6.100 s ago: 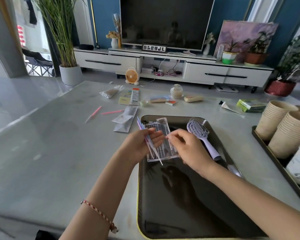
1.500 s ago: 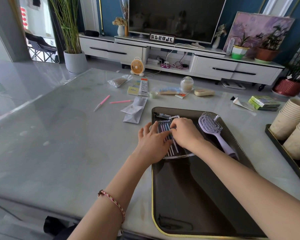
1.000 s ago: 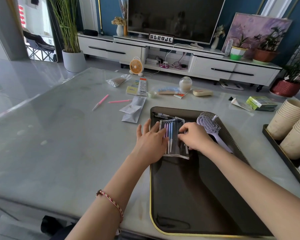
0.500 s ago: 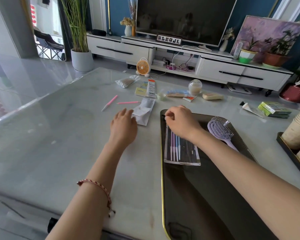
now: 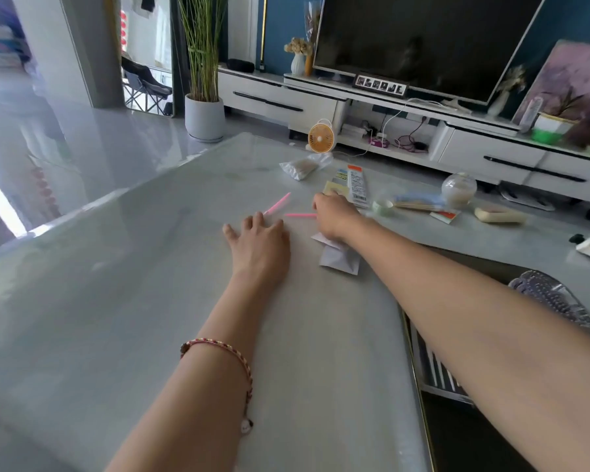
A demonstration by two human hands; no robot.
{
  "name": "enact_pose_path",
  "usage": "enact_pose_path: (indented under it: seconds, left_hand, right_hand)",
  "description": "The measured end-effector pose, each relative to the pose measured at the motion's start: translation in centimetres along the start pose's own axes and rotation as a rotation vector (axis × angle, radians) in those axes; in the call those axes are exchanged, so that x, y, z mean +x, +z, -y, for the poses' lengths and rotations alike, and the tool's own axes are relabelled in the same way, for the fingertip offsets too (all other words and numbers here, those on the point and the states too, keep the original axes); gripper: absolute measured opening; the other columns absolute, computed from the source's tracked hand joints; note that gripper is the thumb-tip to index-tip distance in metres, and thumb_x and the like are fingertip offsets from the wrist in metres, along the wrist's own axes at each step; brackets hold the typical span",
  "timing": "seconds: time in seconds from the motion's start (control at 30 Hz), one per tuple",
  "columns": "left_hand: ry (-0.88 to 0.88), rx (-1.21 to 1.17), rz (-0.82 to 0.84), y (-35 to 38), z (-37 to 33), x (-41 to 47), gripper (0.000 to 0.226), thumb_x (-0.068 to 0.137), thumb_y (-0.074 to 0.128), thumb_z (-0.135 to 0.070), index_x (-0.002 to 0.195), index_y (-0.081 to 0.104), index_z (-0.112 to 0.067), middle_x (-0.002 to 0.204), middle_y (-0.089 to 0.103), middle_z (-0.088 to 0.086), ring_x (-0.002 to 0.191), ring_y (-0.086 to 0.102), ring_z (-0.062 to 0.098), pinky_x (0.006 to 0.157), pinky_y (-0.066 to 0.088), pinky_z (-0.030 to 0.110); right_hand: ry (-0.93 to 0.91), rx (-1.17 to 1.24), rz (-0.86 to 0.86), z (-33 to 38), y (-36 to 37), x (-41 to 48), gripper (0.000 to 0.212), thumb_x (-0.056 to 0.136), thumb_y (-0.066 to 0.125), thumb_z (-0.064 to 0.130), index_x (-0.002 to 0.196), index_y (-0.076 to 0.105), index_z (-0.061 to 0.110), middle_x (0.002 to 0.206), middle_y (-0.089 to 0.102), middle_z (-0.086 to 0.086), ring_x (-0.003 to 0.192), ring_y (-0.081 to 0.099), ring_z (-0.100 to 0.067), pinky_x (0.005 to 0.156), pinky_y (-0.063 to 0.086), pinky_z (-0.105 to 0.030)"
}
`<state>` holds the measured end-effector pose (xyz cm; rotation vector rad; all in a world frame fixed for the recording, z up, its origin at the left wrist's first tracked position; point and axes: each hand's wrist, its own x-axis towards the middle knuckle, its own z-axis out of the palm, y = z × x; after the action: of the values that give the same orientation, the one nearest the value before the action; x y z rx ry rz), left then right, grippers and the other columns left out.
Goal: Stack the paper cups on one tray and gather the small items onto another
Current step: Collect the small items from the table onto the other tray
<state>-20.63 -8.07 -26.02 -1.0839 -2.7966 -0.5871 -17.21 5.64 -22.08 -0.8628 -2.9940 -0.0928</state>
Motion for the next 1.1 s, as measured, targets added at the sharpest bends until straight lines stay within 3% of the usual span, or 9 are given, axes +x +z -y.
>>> enact_pose_path:
  seconds: [0.17,0.3,0.43,0.5,0.6,0.73,0.83,1.0,1.1]
  left_hand:
    - [-0.163,-0.231,-0.180,-0.9,0.1,1.4,0.032,0.083,0.042,0.005,0.106,0.065,0.002,0.111,0.057,0.023,0.106,0.050,0.038,0.084,0.039,0.040]
    - [-0.230,-0.305,-0.176,-2.4,-0.1,0.8,0.030,0.081,0.039,0.012,0.108,0.051,0.007,0.108,0.057,0.029,0.103,0.052,0.046,0.080,0.041,0.045]
    - [-0.252,-0.176,-0.065,-3.3,0.2,0.1,0.026,0.081,0.051,0.005,0.106,0.053,0.004,0.111,0.058,0.026,0.106,0.053,0.044,0.083,0.044,0.042]
    - [-0.250,-0.134,0.003,-3.8,0.1,-0.5,0.024,0.079,0.057,0.002,0.104,0.057,0.003,0.110,0.059,0.024,0.104,0.056,0.043,0.081,0.046,0.040]
    - [-0.230,-0.089,0.069,-4.7,-0.4,-1.4,0.029,0.078,0.062,0.001,0.106,0.059,0.004,0.111,0.058,0.023,0.104,0.057,0.042,0.080,0.047,0.039]
    - [-0.222,-0.054,0.105,-5.5,-0.9,-2.9,0.026,0.080,0.057,0.003,0.106,0.058,0.006,0.107,0.058,0.023,0.100,0.057,0.041,0.077,0.047,0.039]
    - [-0.180,-0.139,0.097,-7.6,-2.6,-4.5,0.023,0.076,0.062,-0.003,0.096,0.060,0.007,0.077,0.054,0.016,0.079,0.052,0.037,0.063,0.040,0.034]
    - [-0.020,-0.501,0.083,-10.1,-8.7,-11.3,0.014,0.075,0.064,-0.012,0.084,0.066,-0.001,0.077,0.058,0.010,0.056,0.048,0.021,0.044,0.038,0.022]
    - [0.012,-0.620,0.227,-8.2,-11.5,-14.0,0.024,0.076,0.064,-0.015,0.100,0.062,-0.012,0.083,0.059,0.003,0.050,0.048,0.007,0.031,0.033,0.009]
  right_hand:
    - [-0.219,-0.127,-0.035,-0.1,-0.8,0.5,0.028,0.094,0.040,0.001,0.119,0.053,-0.001,0.126,0.053,-0.020,0.118,0.051,-0.034,0.093,0.041,-0.035]
    - [-0.271,-0.225,-0.189,0.2,-1.1,0.0,0.026,0.095,0.038,0.007,0.116,0.049,-0.001,0.121,0.056,-0.021,0.112,0.053,-0.034,0.093,0.040,-0.038]
    - [-0.186,0.444,-0.420,1.3,-3.3,-2.2,0.016,0.094,0.045,0.012,0.100,0.053,0.000,0.095,0.064,-0.018,0.083,0.059,-0.029,0.073,0.044,-0.035]
    - [-0.119,0.857,-0.366,1.1,-5.3,-4.9,0.005,0.091,0.052,0.008,0.094,0.053,0.004,0.084,0.063,-0.015,0.067,0.056,-0.020,0.060,0.048,-0.027]
    - [0.030,1.134,-0.170,-1.8,-6.8,-9.8,0.019,0.088,0.057,0.001,0.105,0.049,0.007,0.072,0.059,-0.010,0.052,0.050,-0.012,0.041,0.042,-0.015]
    - [0.299,1.131,-0.027,-7.3,-5.7,-16.1,0.026,0.087,0.058,0.001,0.111,0.049,0.006,0.070,0.060,-0.010,0.049,0.053,-0.010,0.040,0.044,-0.017]
    - [0.410,1.035,-0.041,-10.5,-4.3,-20.3,0.029,0.088,0.059,0.004,0.115,0.048,0.005,0.073,0.059,-0.011,0.055,0.054,-0.014,0.043,0.045,-0.020]
    - [0.408,0.850,-0.076,-10.5,-2.6,-22.7,0.031,0.087,0.056,0.009,0.117,0.046,0.011,0.072,0.059,-0.006,0.050,0.055,-0.013,0.042,0.042,-0.019]
    - [0.371,0.723,-0.116,-9.6,-1.9,-22.7,0.029,0.085,0.053,0.012,0.114,0.050,0.014,0.078,0.062,-0.006,0.059,0.058,-0.016,0.048,0.046,-0.024]
